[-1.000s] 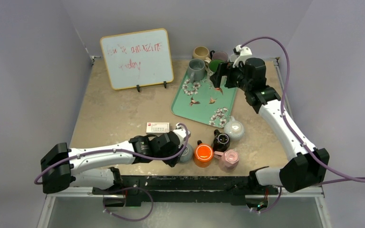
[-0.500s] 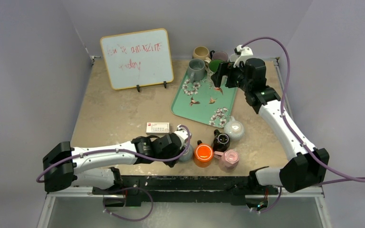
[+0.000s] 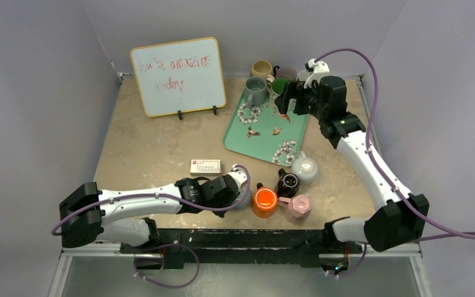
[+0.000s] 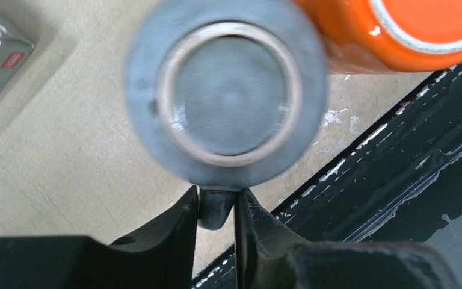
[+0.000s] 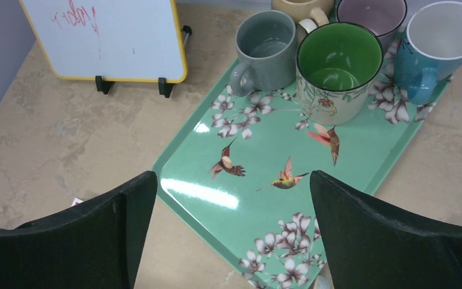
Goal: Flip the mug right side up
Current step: Turn over the cup at the center of the board.
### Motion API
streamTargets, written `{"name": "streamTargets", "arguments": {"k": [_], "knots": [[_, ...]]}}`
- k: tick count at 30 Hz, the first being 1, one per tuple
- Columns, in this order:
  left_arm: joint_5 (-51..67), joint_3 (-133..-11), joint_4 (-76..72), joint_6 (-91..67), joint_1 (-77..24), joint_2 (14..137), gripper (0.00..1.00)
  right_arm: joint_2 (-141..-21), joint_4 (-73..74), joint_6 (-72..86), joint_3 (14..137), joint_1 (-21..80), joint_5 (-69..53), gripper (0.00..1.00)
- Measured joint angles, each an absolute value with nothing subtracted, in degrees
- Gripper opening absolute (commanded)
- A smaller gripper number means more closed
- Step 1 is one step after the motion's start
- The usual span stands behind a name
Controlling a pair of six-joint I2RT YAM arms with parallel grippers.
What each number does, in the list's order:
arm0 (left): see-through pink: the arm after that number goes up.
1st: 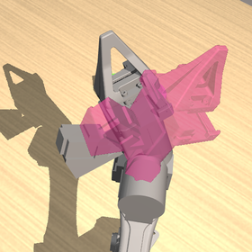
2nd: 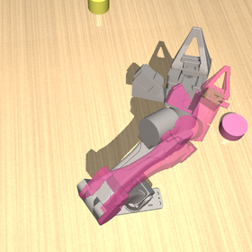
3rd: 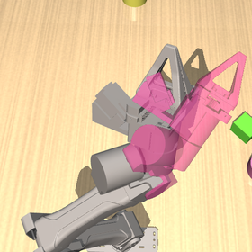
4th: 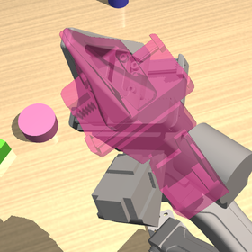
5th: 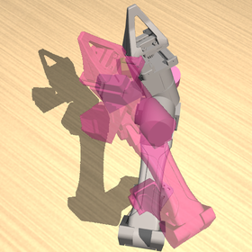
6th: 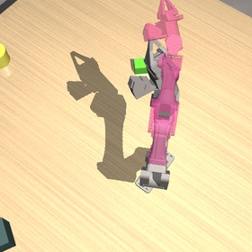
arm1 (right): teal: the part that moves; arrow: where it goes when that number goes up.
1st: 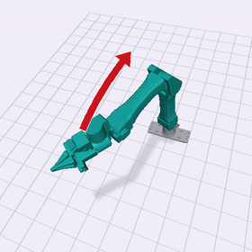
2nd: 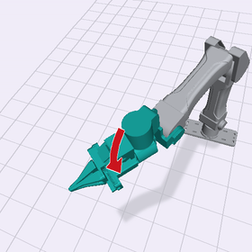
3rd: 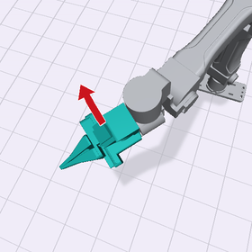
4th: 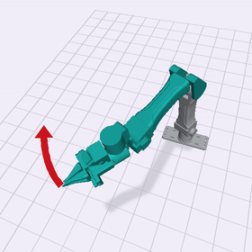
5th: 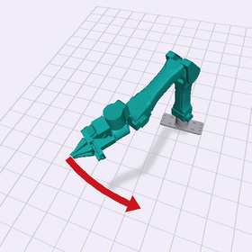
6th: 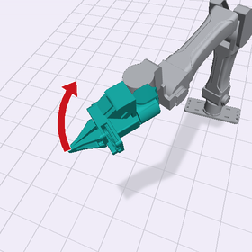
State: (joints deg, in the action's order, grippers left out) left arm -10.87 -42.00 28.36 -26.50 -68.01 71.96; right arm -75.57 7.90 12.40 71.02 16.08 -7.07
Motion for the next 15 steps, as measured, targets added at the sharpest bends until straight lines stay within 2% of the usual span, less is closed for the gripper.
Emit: {"name": "streamTargets", "arguments": {"k": [4, 15], "knots": [[-11.6, -42.0, 28.0, -25.9, -68.2, 72.0, 0.00, -75.2, 7.9, 12.4, 71.0, 16.1, -7.0, 0.99], [-16.8, -42.0, 30.4, -28.4, -68.1, 70.3, 0.00, -67.0, 1.9, 14.1, 64.1, 16.1, -5.5, 0.99]]}}
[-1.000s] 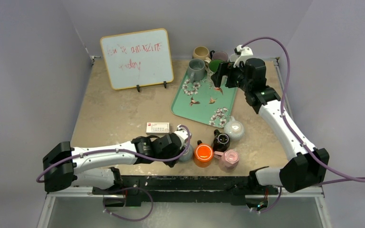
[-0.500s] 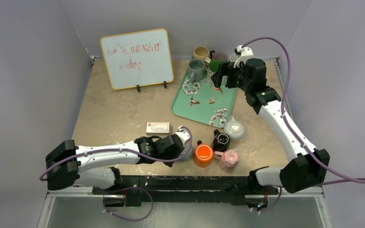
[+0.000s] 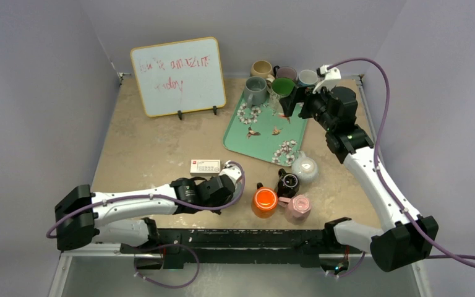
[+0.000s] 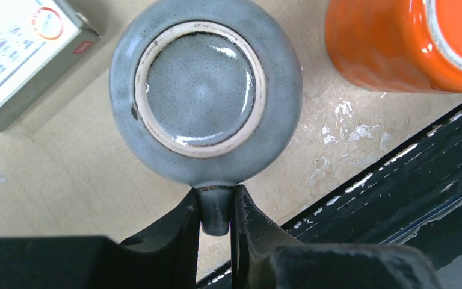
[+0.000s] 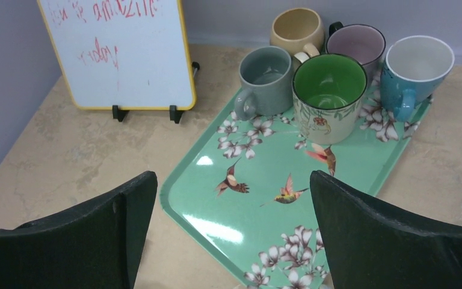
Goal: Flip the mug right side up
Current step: Turn over the cup at the center of the board.
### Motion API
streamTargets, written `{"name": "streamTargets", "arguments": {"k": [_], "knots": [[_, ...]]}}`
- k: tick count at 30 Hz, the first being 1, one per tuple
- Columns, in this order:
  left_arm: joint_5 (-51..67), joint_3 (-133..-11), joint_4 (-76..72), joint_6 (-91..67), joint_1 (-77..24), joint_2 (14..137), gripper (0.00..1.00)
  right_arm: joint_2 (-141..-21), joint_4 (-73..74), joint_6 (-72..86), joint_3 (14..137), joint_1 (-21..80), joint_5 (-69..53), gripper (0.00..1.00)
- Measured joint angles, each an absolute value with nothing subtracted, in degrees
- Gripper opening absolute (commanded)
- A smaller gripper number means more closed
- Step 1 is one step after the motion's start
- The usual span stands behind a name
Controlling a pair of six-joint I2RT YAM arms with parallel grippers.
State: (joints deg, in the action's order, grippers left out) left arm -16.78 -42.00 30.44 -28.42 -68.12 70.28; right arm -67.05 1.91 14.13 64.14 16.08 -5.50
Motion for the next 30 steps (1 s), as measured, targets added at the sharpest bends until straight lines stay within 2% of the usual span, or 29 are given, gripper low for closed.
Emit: {"name": "streamTargets", "arguments": {"k": [12, 30], "knots": [[-21.5, -41.3, 31.1, -29.5, -68.0, 58.9, 0.00, -67.5, -4.5, 18.7, 62.2, 16.1, -6.6, 0.99], [-20.6, -44.0, 30.7, -30.0, -68.0, 63.4, 0.02, -69.3, -3.4, 19.6, 62.2, 16.1, -8.8, 0.96]]}}
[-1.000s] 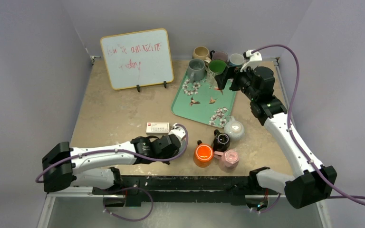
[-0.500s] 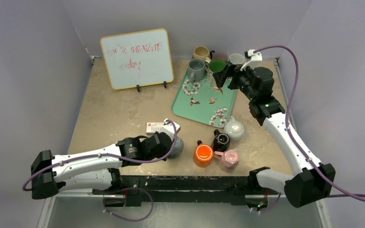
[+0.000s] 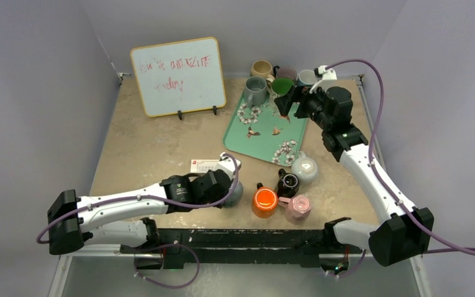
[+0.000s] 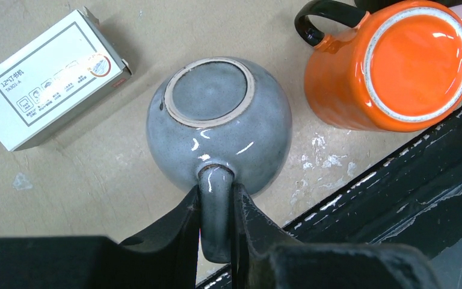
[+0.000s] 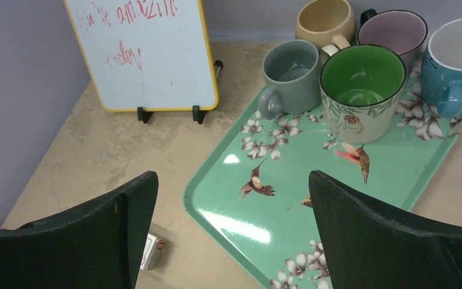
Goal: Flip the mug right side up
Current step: Turn over the cup at the center of the board.
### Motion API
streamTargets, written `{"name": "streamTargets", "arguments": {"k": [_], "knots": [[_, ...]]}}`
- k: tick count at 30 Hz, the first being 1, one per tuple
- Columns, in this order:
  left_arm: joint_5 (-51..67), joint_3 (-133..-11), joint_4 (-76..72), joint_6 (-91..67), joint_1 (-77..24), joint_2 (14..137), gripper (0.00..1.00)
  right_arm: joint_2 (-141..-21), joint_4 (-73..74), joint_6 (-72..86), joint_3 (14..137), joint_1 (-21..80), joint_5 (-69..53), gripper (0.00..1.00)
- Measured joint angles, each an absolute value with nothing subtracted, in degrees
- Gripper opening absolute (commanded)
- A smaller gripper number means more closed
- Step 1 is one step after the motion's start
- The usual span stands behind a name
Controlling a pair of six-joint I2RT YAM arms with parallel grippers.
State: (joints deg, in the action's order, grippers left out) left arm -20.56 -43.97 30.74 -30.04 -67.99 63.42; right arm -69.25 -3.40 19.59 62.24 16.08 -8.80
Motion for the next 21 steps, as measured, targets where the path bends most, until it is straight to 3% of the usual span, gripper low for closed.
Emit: {"name": "streamTargets", "arguments": {"k": [3, 21], "knots": [[-20.1, -46.2, 33.2, -31.6, -68.0, 65.5, 0.06, -69.3, -3.3, 19.7, 62.2, 16.1, -8.8, 0.96], [-15.4, -44.4, 34.6, -37.0, -68.1, 68.3, 0.08, -68.0, -2.3, 19.4, 62.3, 16.1, -5.5, 0.98]]}}
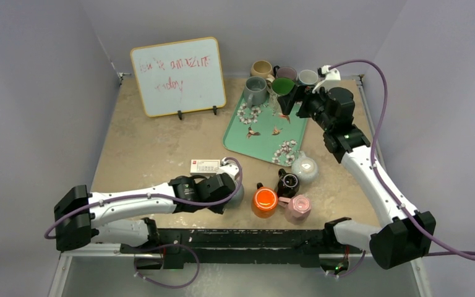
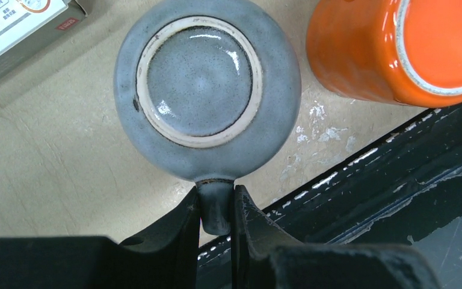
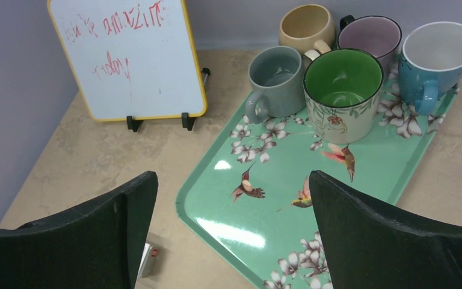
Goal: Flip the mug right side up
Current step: Turn over the cup at the center of the board.
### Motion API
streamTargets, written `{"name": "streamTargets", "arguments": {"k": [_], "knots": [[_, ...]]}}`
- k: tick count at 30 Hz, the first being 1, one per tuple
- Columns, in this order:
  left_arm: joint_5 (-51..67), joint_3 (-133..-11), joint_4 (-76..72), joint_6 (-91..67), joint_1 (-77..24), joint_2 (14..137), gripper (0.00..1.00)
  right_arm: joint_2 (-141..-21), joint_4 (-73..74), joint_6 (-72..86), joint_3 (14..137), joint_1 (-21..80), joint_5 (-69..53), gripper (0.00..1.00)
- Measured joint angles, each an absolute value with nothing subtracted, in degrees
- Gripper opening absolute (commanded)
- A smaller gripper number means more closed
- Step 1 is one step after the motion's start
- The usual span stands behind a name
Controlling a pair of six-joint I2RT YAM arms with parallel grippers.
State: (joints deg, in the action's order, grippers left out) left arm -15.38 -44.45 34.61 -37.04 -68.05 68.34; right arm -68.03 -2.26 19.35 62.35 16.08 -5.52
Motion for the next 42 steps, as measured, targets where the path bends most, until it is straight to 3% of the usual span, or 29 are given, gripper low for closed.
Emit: {"name": "streamTargets", "arguments": {"k": [19, 28, 40, 42], "knots": [[-16.4, -43.2, 32.3, -38.0, -68.0, 73.2, 0.33, -68.1, -2.2, 19.3, 62.3, 16.1, -5.5, 0.98], [-17.3, -43.2, 31.8, -38.4, -68.0, 74.5, 0.24, -68.1, -2.2, 19.3, 62.3, 16.1, -5.6, 0.98], [-17.8, -43.2, 31.7, -38.4, -68.0, 75.7, 0.28, -68.1, -2.2, 19.3, 62.3, 16.1, -5.9, 0.98], [-17.8, -43.2, 31.7, -38.4, -68.0, 75.9, 0.18, -68.1, -2.3, 19.3, 62.3, 16.1, -6.0, 0.98]]}}
